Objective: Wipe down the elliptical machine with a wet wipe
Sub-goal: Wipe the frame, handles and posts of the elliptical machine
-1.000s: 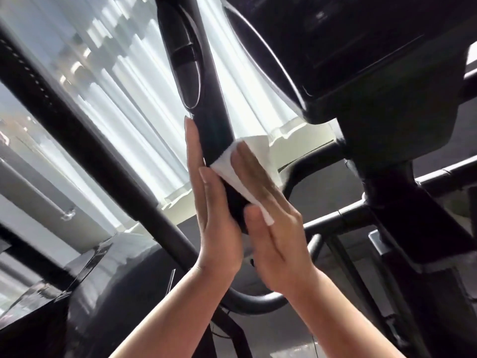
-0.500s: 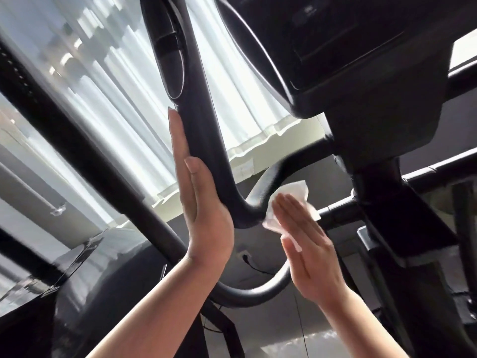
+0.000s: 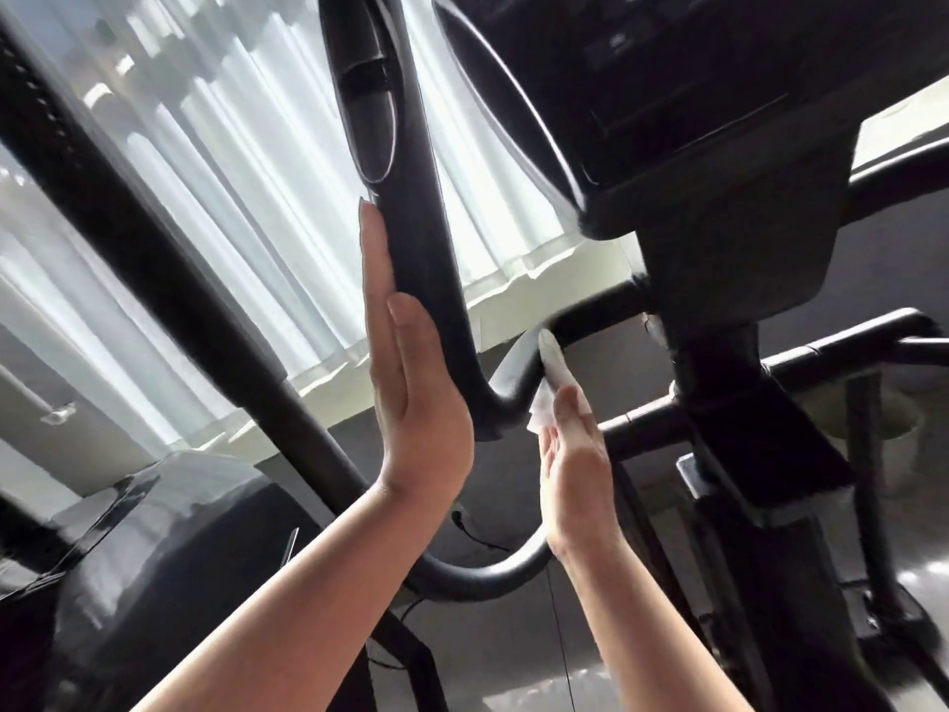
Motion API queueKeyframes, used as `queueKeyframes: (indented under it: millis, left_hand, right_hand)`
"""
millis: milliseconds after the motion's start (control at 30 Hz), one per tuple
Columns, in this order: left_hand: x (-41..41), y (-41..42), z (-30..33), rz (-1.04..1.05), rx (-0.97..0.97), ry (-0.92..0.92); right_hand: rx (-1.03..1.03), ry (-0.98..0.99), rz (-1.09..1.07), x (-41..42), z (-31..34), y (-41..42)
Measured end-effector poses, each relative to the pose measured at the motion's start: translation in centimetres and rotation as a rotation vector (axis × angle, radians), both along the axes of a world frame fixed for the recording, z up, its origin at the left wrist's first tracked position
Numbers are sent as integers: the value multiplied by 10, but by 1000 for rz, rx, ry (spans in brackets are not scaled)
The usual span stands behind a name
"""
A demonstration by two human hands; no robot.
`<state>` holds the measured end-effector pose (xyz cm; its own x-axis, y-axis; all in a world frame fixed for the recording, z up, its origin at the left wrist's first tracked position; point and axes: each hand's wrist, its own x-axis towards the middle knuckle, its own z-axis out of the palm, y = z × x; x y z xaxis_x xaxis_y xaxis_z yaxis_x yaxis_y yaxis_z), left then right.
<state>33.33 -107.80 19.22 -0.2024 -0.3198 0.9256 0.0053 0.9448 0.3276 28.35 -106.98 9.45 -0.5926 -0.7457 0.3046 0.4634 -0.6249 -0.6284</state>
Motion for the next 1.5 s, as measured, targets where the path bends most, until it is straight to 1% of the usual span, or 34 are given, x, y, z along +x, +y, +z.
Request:
queueKeyframes:
  millis: [33,133,300,367,467,600,667,700,733,767,800,867,933,1000,1100,1167,1200,1233,1267,1367,1433,1500]
  left_hand:
    - [0,1,0,-4,-4,-6]
    - [1,1,2,-5,-11,-26]
    - [2,-1,3,-7,3,-75]
    - [5,-1,3,-44,22,-110]
    - [11,0,7,-88,77,-180]
    - [24,7,10,-197,148,-288]
    - [42,12,1,-238,209,-290]
    - [54,14,-6,-249,239,-249]
    - [67,15,-12,-255,251,-186]
    - [82,15,-18,-255,235,-118]
    - [95,11,-23,-259,195,-57]
    - [120,-1,-34,-307,114,10]
    - [144,-16,-48,-313,64,5]
    - [164,-35,-64,-317,88,12]
    - [184,-63,-85,-388,187,41]
    - [187,-75,-99,-416,249,20]
    - [186,-79,-105,-433,288,17]
    - [186,-82,-112,-457,333,9]
    - [187,-84,-119,-477,376,-5]
    - [187,-94,-136,-499,469,-79]
    - [188,-100,-149,-525,547,-113]
    - [189,-103,-162,-549,649,-162]
  right_hand:
    - [-2,-34,43,4,2,10]
    - [-14,-23,98,17,7,40]
    - [70,134,45,41,13,79]
    - [99,118,52,48,18,91]
    - [82,45,89,58,28,103]
    - [58,14,23,66,39,111]
    - [55,80,-74,70,41,108]
    - [77,147,-177,71,44,106]
    - [84,265,-325,71,48,102]
    - [84,457,-505,70,53,98]
    - [98,694,-690,67,55,91]
    - [171,1127,-1018,58,51,74]
    - [230,1410,-1184,51,35,60]
    - [303,1554,-1278,45,11,52]
    - [446,1625,-1367,44,-12,48]
    - [562,1632,-1352,50,-24,47]
    - [623,1607,-1324,54,-31,46]
    - [678,1539,-1290,59,-37,44]
    - [716,1424,-1252,69,-43,44]
    - [718,993,-1170,109,-47,43]
    - [720,731,-1071,138,-45,50]
    - [793,449,-969,154,-53,59]
